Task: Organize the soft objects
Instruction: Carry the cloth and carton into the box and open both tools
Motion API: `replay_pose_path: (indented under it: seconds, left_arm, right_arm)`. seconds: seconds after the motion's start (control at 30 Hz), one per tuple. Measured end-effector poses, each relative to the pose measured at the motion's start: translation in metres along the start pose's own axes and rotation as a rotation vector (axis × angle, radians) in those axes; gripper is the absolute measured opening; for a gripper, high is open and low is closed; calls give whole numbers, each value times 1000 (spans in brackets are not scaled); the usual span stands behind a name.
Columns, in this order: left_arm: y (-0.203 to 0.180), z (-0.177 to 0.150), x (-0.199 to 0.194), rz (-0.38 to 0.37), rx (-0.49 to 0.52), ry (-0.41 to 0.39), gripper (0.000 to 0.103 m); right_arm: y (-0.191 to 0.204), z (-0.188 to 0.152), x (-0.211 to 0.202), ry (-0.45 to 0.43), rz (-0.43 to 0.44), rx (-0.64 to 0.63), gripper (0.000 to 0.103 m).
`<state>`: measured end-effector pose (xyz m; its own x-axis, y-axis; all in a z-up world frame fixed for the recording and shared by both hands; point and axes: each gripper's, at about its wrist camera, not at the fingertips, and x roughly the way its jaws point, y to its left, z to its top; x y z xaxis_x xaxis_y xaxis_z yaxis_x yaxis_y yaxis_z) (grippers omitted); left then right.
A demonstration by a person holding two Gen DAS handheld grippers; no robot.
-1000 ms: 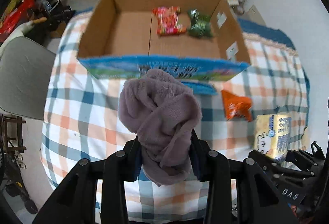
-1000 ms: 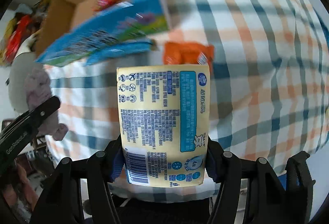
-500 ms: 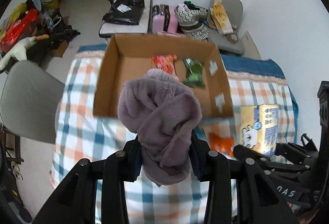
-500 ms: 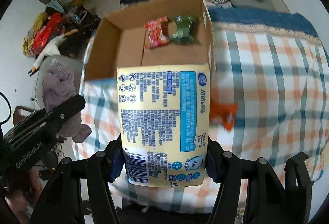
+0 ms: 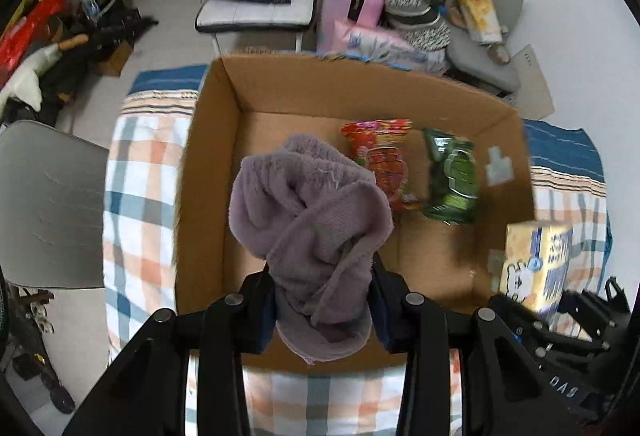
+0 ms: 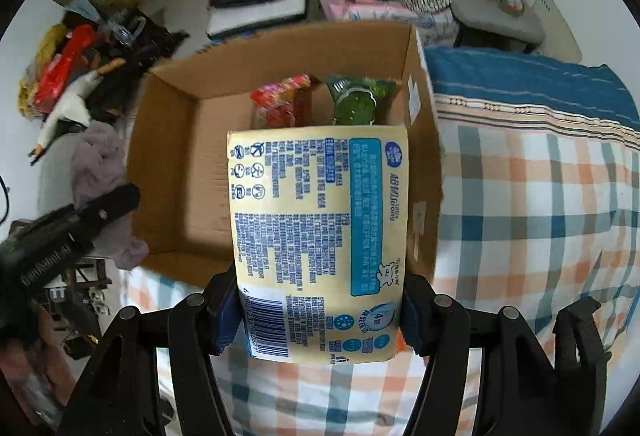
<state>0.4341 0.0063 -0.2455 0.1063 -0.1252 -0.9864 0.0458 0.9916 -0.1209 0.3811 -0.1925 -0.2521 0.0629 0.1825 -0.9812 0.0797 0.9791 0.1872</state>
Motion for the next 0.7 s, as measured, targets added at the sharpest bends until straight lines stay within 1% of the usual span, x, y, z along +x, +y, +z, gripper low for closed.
replay_pose_path:
  seconds: [0.1,0.2,0.33,0.5,0.7]
  left_arm:
    - [2,18,27,6,4,49,35]
    - [2,33,48,12,13,85,36]
    - [2,51,71,22,25,120,36]
    - [0,68,91,17,35,152,36]
    - [-1,84,112,30,39,194,38]
  right_arm:
    - [-2,16,31,51,-17,2,66]
    - [-2,25,57,93,-35,-7,66]
    - [-1,30,88,138,-65,-11,66]
    - [1,29,113,209,-76,-16,66]
    - [4,36,132,238,-110,-29,66]
